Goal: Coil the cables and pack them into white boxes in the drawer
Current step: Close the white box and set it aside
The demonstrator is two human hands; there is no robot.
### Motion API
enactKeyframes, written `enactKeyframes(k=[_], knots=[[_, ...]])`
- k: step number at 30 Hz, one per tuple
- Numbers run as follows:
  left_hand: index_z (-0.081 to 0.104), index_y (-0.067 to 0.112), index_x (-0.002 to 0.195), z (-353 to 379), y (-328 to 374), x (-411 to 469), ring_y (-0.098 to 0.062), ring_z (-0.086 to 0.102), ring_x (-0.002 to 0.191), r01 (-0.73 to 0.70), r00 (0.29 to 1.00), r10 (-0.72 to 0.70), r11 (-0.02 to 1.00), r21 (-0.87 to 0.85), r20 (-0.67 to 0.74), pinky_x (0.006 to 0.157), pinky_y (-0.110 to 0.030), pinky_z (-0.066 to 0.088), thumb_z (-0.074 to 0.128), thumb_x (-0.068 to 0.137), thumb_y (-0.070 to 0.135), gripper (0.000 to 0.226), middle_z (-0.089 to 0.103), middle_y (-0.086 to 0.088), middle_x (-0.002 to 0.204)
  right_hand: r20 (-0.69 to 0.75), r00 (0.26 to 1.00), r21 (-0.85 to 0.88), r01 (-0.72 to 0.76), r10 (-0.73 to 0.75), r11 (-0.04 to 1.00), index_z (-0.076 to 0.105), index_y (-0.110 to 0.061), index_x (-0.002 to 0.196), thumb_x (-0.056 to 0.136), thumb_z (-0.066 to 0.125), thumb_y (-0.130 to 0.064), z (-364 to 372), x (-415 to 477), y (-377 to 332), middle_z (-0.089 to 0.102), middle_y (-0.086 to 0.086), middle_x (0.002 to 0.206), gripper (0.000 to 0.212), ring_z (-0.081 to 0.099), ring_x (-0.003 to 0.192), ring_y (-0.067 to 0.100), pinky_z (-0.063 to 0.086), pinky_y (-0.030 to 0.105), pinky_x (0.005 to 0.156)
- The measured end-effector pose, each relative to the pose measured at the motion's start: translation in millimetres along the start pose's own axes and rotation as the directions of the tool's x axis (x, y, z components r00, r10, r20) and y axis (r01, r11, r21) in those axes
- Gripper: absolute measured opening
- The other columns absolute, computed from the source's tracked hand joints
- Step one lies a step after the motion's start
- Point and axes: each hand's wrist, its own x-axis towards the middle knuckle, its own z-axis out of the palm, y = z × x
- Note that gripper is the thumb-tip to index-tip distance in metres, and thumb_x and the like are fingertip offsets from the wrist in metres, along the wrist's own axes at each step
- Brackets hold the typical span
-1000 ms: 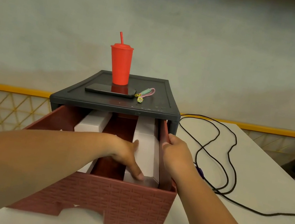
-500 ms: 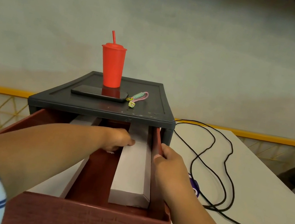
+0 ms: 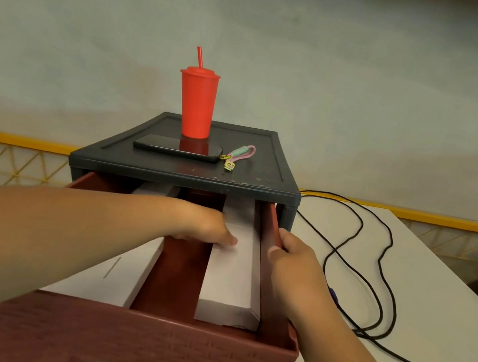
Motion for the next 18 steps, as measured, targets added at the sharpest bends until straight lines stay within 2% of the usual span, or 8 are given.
enactKeyframes(k=[3,5,7,9,12,14,16,18], knots=[[0.014,0.02,0.15,-3,11,-61,-0.017,0.029,0.139,-0.148,0.988,0.143,0.986,0.078,0.06,0.105,-0.022,0.024,0.049,0.092,0.048,0.073,0.024,0.0,0.155,0.0,1.0,-0.016,-0.001,0.001,1.0,0.04,-0.019,0.139,0.098,0.034,-0.013,2,2,1,0.053,0.004,0.115,0.042,0.052,0.09,0.017,0.029,0.016,0.05],[0.022,0.028,0.147,-8,13,-109,-0.008,0.041,0.13,-0.234,0.956,0.221,0.971,0.043,0.194,0.102,-0.018,0.029,0.049,0.086,0.057,0.073,0.037,0.008,0.147,0.012,1.0,-0.033,0.007,-0.007,0.999,0.048,-0.02,0.127,0.097,0.034,-0.012,3,1,-1,0.046,-0.001,0.088,0.034,0.041,0.065,0.01,0.026,0.019,0.046],[0.034,0.038,0.141,-13,5,-150,0.006,0.051,0.114,-0.285,0.928,0.245,0.952,0.111,0.28,0.1,-0.016,0.036,0.058,0.073,0.067,0.078,0.051,0.023,0.13,0.009,1.0,-0.064,-0.002,0.003,0.998,0.05,-0.019,0.123,0.097,0.034,-0.012,3,-1,-3,0.044,-0.001,0.085,0.032,0.036,0.058,0.008,0.026,0.019,0.045],[0.047,0.044,0.129,-11,-10,-176,0.01,0.056,0.098,-0.303,0.948,0.254,0.907,0.293,0.193,0.089,-0.012,0.042,0.068,0.069,0.061,0.067,0.056,0.033,0.104,0.02,1.0,-0.083,0.004,-0.003,0.997,0.051,-0.014,0.126,0.097,0.033,-0.01,0,-1,-3,0.047,0.004,0.088,0.035,0.039,0.059,0.009,0.028,0.02,0.046],[0.061,0.036,0.082,3,-26,-190,0.001,0.056,0.081,-0.28,0.943,0.333,0.805,0.523,-0.009,0.071,-0.013,0.042,0.063,0.085,0.043,0.008,0.06,0.019,0.082,0.009,1.0,-0.06,-0.001,0.002,0.998,0.054,-0.012,0.122,0.095,0.035,-0.008,-2,-3,-8,0.052,0.007,0.089,0.034,0.042,0.062,0.012,0.031,0.023,0.049],[0.054,0.029,0.066,12,-31,-192,-0.005,0.056,0.076,-0.247,0.938,0.337,0.811,0.531,-0.08,0.069,-0.02,0.043,0.058,0.089,0.039,0.025,0.061,0.009,0.077,0.017,1.0,-0.032,-0.012,0.013,0.999,0.055,-0.011,0.123,0.094,0.037,-0.008,-3,-6,-11,0.055,0.01,0.096,0.034,0.047,0.068,0.015,0.034,0.024,0.054],[0.055,0.025,0.071,16,-32,-192,-0.009,0.056,0.077,-0.205,0.933,0.33,0.816,0.541,-0.144,0.071,-0.025,0.045,0.056,0.09,0.039,0.025,0.06,0.006,0.077,0.016,0.998,0.051,-0.055,0.054,0.997,0.055,-0.01,0.124,0.095,0.039,-0.01,-7,-10,-12,0.058,0.013,0.109,0.033,0.052,0.084,0.022,0.037,0.025,0.067],[0.052,0.024,0.071,18,-31,-187,-0.009,0.054,0.077,-0.189,0.913,0.352,0.812,0.553,-0.205,0.069,-0.024,0.041,0.054,0.091,0.039,0.025,0.057,0.007,0.075,-0.012,0.994,0.209,-0.106,0.111,0.972,0.061,-0.005,0.098,0.094,0.04,-0.011,-12,-11,-5,0.057,0.022,0.098,0.023,0.048,0.083,0.026,0.036,0.03,0.069]])
